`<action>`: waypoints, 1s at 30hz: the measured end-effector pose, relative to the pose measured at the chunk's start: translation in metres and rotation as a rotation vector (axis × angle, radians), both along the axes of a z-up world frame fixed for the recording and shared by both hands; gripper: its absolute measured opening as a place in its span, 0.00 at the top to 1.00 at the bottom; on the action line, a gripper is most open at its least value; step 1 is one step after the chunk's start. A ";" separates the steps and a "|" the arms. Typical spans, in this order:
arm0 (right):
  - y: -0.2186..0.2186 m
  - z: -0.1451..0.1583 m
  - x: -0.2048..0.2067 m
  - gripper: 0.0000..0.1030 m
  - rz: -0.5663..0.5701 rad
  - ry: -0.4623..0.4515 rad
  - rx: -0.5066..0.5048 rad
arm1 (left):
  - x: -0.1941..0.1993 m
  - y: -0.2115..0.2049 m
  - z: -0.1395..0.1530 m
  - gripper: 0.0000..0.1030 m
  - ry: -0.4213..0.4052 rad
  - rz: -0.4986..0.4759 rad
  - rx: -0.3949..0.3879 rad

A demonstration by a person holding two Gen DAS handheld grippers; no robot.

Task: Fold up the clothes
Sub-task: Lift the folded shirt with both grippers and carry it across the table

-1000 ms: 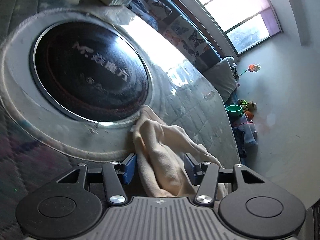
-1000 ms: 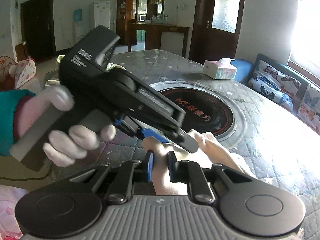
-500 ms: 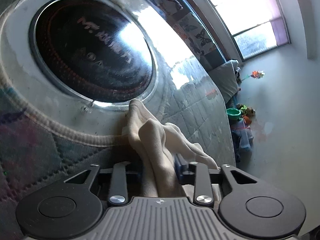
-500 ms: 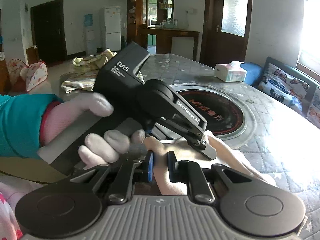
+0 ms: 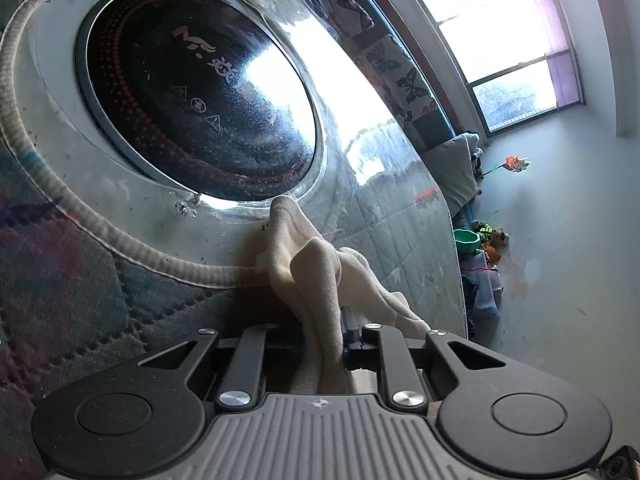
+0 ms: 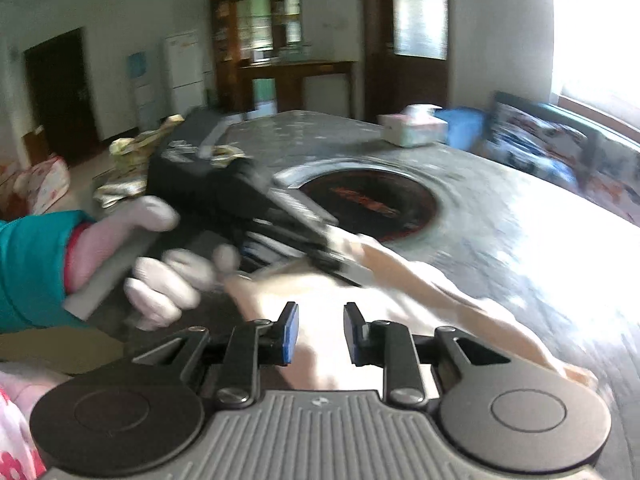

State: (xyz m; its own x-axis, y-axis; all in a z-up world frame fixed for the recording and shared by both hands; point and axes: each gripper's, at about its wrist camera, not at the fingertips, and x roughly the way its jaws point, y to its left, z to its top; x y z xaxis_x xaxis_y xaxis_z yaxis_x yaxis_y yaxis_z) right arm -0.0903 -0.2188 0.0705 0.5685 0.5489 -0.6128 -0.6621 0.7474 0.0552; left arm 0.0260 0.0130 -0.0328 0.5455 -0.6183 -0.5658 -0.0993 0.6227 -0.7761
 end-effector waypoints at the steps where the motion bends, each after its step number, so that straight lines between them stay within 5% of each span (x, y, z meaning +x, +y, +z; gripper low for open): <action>1: -0.010 -0.002 0.002 0.69 -0.040 0.003 -0.002 | 0.000 0.000 0.000 0.82 0.000 0.000 0.000; 11: -0.110 -0.028 0.031 0.62 -0.425 0.068 0.047 | 0.000 -0.008 0.005 0.82 -0.009 -0.005 0.035; 23: -0.152 -0.059 0.054 0.53 -0.527 0.143 0.201 | -0.006 -0.018 0.009 0.81 -0.017 0.000 0.063; 26: -0.147 -0.060 0.055 0.55 -0.513 0.134 0.200 | -0.007 -0.020 0.010 0.81 -0.021 0.000 0.071; 30: -0.141 -0.058 0.056 0.78 -0.494 0.138 0.199 | -0.008 -0.024 0.011 0.81 -0.023 0.001 0.074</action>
State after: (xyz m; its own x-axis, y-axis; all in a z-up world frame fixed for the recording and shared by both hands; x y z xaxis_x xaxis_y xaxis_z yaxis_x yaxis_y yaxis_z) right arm -0.0346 -0.3595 0.0122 0.7095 0.3498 -0.6118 -0.2113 0.9338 0.2888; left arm 0.0176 -0.0108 -0.0219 0.5591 -0.5749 -0.5975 -0.0825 0.6785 -0.7300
